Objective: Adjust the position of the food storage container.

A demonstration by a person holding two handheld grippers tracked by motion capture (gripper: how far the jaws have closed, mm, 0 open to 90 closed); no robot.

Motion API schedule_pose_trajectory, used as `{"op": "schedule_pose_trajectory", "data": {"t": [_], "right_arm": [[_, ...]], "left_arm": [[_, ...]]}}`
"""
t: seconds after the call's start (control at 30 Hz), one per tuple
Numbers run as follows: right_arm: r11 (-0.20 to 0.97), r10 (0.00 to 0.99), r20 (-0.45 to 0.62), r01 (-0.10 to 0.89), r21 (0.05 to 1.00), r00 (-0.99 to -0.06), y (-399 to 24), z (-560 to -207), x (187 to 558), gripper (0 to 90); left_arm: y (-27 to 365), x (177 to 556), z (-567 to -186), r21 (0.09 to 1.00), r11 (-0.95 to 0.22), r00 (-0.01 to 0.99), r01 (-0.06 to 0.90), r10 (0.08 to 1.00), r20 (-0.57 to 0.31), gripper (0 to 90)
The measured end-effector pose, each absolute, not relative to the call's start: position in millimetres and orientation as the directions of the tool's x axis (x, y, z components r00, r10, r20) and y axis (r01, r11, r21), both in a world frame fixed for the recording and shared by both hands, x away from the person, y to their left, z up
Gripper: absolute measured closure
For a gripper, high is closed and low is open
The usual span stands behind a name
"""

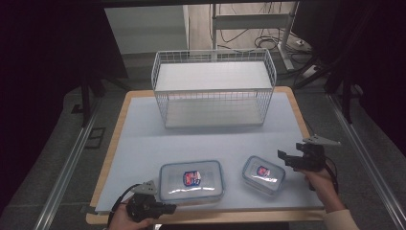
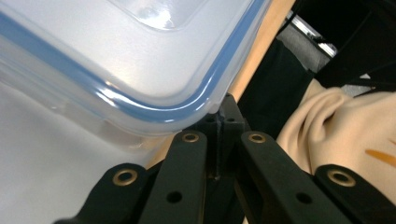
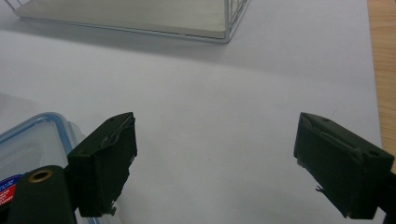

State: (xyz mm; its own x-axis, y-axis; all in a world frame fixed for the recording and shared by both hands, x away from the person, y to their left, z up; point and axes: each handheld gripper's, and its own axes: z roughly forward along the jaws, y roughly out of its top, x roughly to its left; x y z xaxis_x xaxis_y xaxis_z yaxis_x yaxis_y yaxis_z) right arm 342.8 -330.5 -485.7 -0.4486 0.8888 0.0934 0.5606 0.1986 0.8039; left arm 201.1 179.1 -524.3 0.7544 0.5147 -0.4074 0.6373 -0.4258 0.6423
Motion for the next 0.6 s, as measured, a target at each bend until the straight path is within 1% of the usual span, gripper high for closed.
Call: {"op": "schedule_pose_trajectory", "data": {"t": [0.23, 0.43, 0.53, 0.6], "right_arm": [[0.201, 0.889, 0.091, 0.561, 0.803, -0.448, -330.2, -486.1, 342.8, 13.1], [0.201, 0.889, 0.092, 0.562, 0.802, -0.448, -330.5, -486.1, 342.6, 13.0], [0.200, 0.889, 0.092, 0.559, 0.804, -0.449, -330.2, -485.9, 342.3, 13.0], [0.203, 0.888, 0.089, 0.559, 0.804, -0.451, -329.4, -485.9, 342.2, 13.0]], "left_arm": [[174.1, 213.2, -522.4, 0.649, -0.410, 0.752, 0.640, 0.504, -0.424, 90.0], [172.2, 212.5, -524.7, 0.644, -0.415, 0.753, 0.642, 0.501, -0.427, 90.0], [174.0, 212.9, -521.4, 0.659, -0.393, 0.751, 0.641, 0.496, -0.435, 90.0], [174.1, 213.6, -520.9, 0.659, -0.402, 0.758, 0.635, 0.489, -0.432, 90.0]]}}
